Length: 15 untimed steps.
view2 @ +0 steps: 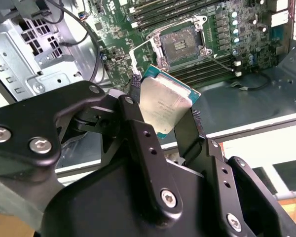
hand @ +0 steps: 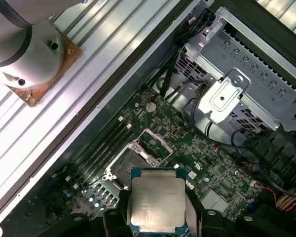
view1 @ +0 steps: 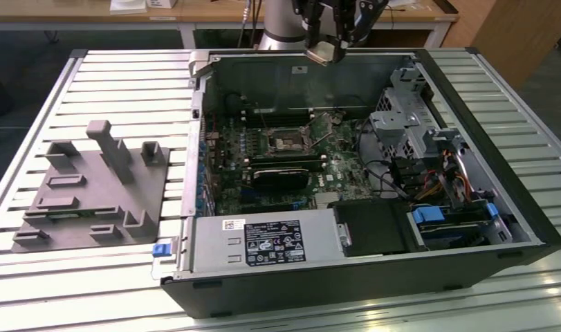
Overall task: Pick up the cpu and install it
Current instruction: 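Place the cpu into insertion slot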
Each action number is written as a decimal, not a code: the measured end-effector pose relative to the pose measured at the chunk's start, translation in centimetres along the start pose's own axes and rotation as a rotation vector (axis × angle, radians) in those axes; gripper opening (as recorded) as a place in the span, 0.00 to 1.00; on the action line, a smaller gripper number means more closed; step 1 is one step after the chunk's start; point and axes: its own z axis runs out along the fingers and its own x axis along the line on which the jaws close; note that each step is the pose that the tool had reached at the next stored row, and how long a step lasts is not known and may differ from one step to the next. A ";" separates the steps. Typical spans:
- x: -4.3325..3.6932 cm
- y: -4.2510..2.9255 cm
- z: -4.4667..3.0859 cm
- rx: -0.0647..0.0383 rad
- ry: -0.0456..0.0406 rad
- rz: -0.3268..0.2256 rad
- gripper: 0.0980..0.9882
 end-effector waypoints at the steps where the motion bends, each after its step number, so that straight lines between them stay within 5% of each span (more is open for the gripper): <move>1: 0.00 0.00 0.00 0.000 -0.0005 0.007 0.48; 15: 0.00 0.00 0.09 0.000 -0.0027 0.039 0.48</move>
